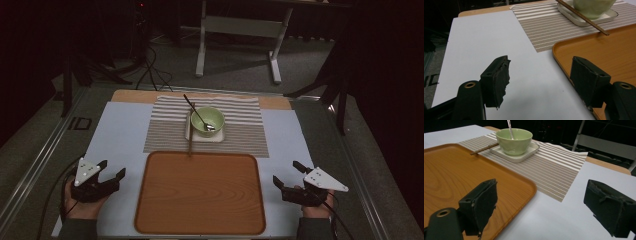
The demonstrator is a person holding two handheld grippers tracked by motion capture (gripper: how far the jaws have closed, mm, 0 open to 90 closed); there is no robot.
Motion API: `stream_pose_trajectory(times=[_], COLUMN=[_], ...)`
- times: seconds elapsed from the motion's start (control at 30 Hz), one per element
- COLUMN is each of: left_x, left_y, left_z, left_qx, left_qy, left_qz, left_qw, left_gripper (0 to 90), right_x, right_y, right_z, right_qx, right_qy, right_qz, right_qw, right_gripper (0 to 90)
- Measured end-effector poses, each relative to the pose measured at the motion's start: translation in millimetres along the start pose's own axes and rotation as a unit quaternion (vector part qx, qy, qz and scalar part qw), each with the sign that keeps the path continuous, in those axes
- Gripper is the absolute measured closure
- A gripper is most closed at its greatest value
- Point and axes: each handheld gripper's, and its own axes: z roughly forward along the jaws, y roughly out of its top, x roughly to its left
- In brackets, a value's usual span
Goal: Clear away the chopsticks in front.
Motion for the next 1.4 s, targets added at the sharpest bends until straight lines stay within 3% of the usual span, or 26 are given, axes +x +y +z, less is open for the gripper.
stream_pose_trajectory(times=[0.53, 0.73, 0.97, 1.4], left_x=[-5.2, -12.2, -16.9, -17.2], left_y=[2.0, 4.5, 13.6, 39.0], left_z=[5.4, 7.6, 10.1, 12.3], left_qx=[0.010, 0.013, 0.013, -0.007], left_qy=[0.003, -0.007, -0.019, -0.020], left_qz=[0.004, 0.010, 0.011, 0.011], left_qw=[0.9999, 0.9998, 0.9997, 0.9997], left_gripper=[33.9, 34.0, 34.6, 34.8], right_x=[3.6, 4.6, 8.7, 10.0], right_y=[-0.8, -1.0, -0.6, -1.0], right_z=[0.2, 0.5, 1.2, -2.2], right_qx=[-0.011, -0.011, -0.008, -0.003], right_qy=[0.003, 0.001, 0.001, -0.006], right_qz=[-0.006, -0.010, -0.023, -0.029], right_qw=[0.9999, 0.9999, 0.9997, 0.9995], right_gripper=[11.2, 11.2, 11.2, 11.2])
